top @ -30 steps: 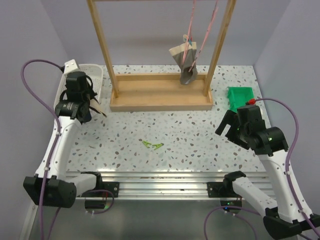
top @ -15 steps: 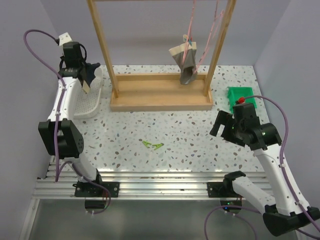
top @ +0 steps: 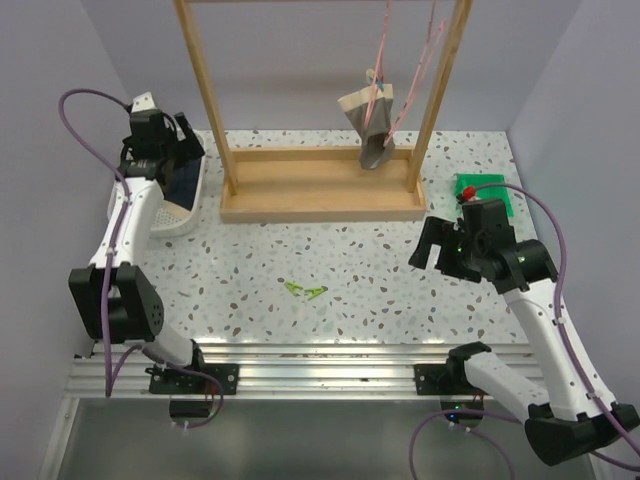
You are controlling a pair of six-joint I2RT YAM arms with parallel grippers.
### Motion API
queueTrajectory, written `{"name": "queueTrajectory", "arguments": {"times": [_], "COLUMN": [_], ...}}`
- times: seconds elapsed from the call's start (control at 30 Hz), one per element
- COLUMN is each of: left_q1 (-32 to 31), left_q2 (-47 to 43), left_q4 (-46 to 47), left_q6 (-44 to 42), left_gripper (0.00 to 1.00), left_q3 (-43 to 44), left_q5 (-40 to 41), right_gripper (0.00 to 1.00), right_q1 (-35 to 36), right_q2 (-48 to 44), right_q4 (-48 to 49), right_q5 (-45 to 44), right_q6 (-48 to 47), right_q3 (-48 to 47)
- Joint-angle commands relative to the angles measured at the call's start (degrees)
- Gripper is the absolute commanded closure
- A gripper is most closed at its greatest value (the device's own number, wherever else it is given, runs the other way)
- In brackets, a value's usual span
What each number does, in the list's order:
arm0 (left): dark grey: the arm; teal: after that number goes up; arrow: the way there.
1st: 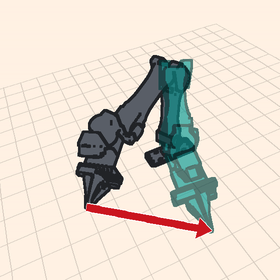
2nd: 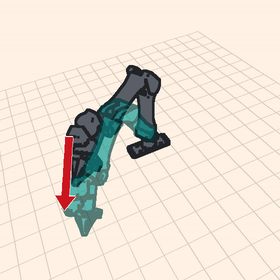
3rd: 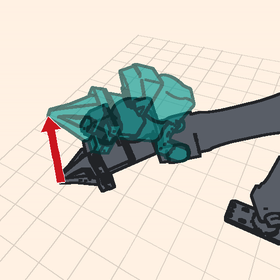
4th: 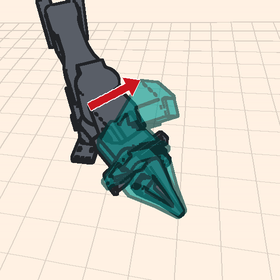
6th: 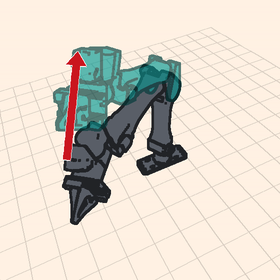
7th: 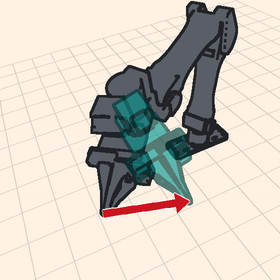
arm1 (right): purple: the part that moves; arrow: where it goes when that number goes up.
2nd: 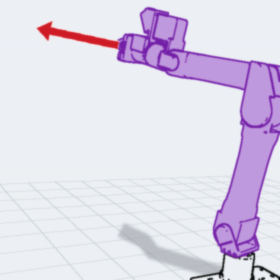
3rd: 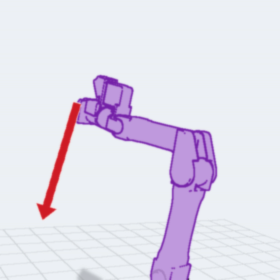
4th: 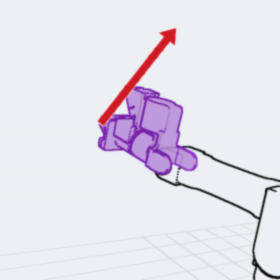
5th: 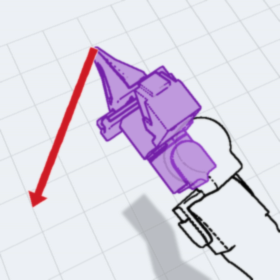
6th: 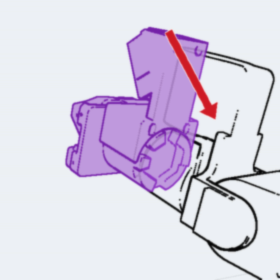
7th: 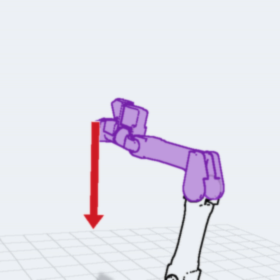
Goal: Remove the underwear clipped to the hanger
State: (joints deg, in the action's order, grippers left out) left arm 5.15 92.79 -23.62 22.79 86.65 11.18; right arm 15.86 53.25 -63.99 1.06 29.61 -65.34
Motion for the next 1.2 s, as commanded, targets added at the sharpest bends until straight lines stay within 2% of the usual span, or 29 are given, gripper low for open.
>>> {"name": "queueTrajectory", "arguments": {"times": [0.0, 0.13, 0.23, 0.27, 0.37, 0.47, 0.57, 0.63, 0.77, 0.8, 0.9, 1.17], "left_q1": [-4.43, -15.66, -19.11, -19.64, -20.00, -20.09, -20.09, -20.09, -20.09, -20.09, -20.09, -20.09], "left_q2": [-11.11, -15.79, -20.18, -23.24, -28.26, -31.69, -33.98, -35.04, -38.82, -39.35, -41.64, -44.80], "left_q4": [2.96, -0.10, 0.05, 0.41, -1.07, -4.59, -9.33, -11.89, -13.56, -14.43, -15.32, -17.34], "left_q6": [1.12, -0.11, 3.66, 5.41, 6.91, 6.84, 6.13, 5.96, 6.22, 6.31, 6.92, 7.01], "left_gripper": [0.00, 0.00, 0.00, 0.00, 0.00, 0.00, 0.00, 0.00, 0.00, 0.00, 0.00, 0.00], "left_q3": [-7.43, -13.25, -20.01, -23.51, -26.61, -26.63, -25.31, -25.04, -26.35, -26.53, -27.59, -29.43], "left_q5": [-13.09, -19.69, -21.63, -20.86, -19.54, -18.57, -14.79, -13.82, -13.47, -13.29, -12.50, -12.06], "right_gripper": [0.04, 0.04, 0.09, 0.10, 0.09, 0.09, 0.07, 0.07, 0.02, 0.02, 0.02, 0.02], "right_q1": [0.49, 0.67, 2.06, 6.16, 16.71, 19.29, 25.60, 28.16, 33.96, 34.67, 35.29, 35.82], "right_q2": [2.63, 0.98, 5.62, 7.11, 13.00, 20.90, 29.52, 34.09, 42.96, 43.59, 45.18, 53.61], "right_q4": [2.64, 5.70, 6.32, 6.76, 9.05, 9.49, 8.71, 6.96, 6.68, 6.94, 12.28, 14.94], "right_q5": [6.76, 5.70, 12.29, 12.56, 4.58, 3.95, 2.02, -0.78, -0.62, -0.97, 0.27, 0.08], "right_q6": [-4.38, -4.99, -7.19, -7.19, -7.28, -9.29, -13.51, -17.55, -27.30, -32.02, -35.74, -46.03], "right_q3": [-0.93, 3.54, 6.35, 6.63, 4.79, 0.40, -5.92, -11.26, -15.60, -15.69, -13.85, -18.76]}}
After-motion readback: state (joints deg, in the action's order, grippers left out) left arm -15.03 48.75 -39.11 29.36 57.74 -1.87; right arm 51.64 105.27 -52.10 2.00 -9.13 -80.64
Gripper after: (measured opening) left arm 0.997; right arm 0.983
